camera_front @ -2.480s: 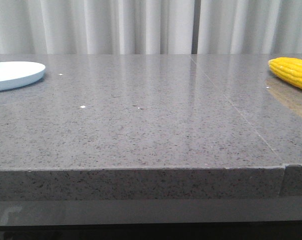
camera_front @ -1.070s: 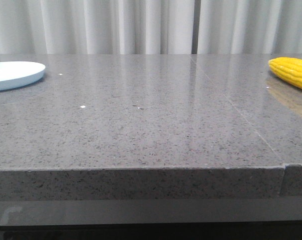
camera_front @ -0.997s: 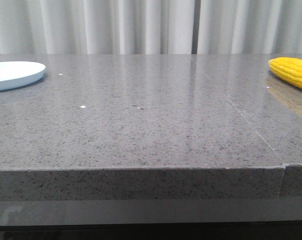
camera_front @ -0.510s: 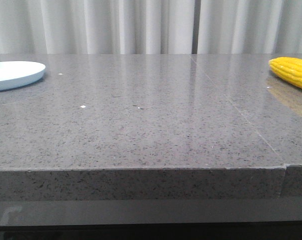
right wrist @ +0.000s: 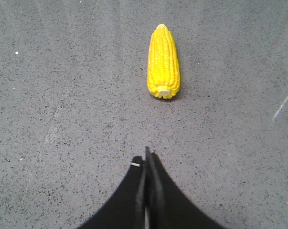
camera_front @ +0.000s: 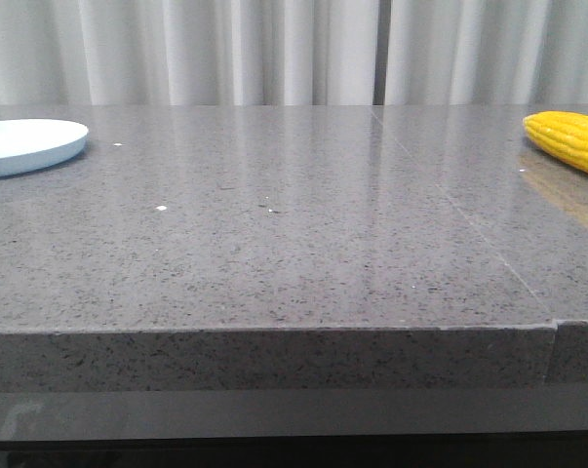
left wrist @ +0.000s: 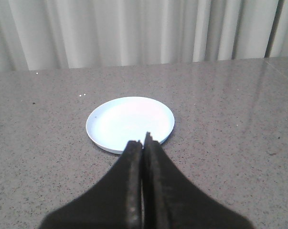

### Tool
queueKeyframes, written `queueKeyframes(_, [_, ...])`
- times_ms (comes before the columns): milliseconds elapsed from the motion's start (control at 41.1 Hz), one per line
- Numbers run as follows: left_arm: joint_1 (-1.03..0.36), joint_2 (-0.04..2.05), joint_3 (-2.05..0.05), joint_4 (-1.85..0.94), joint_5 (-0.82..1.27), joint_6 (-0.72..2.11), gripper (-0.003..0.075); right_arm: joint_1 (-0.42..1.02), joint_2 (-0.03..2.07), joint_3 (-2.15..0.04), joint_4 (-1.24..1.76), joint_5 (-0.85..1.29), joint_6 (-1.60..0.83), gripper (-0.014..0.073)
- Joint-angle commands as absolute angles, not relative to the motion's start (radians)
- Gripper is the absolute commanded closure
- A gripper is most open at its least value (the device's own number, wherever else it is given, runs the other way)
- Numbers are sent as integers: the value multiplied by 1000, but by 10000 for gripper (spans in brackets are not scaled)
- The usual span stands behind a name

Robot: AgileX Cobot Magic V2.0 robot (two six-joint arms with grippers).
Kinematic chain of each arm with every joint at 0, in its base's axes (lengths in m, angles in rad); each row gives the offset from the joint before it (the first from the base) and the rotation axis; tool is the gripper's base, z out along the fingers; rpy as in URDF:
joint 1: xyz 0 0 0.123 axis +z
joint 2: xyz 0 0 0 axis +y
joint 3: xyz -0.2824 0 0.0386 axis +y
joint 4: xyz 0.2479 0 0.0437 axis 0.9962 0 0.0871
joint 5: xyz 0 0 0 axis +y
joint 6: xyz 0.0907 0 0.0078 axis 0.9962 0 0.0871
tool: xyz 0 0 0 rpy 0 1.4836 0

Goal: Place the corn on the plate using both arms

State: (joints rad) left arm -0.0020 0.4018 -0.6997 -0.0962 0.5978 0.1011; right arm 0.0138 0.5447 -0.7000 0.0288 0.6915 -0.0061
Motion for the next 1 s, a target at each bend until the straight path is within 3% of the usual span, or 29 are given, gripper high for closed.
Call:
queueKeyframes(0, [-10,419,-730,-102,559,93,703,9,556,-723,17,633,-10,580])
queueKeyframes(194, [-10,419,-730,-102,568,93,456,9,556,-723,17,633,-10,210])
queueKeyframes(316, [-10,419,-730,-102,572,93,302,9,556,-723,17,631,-10,71])
queueKeyframes(389, [-10,419,-730,-102,574,93,267,9,556,-723,17,632,-10,65])
queueKeyframes(681, [-10,441,-734,-98,574,93,268,9,556,-723,17,632,-10,64])
queueKeyframes(972, [-10,677,-825,-46,586,93,268,9,556,-723,17,632,-10,64])
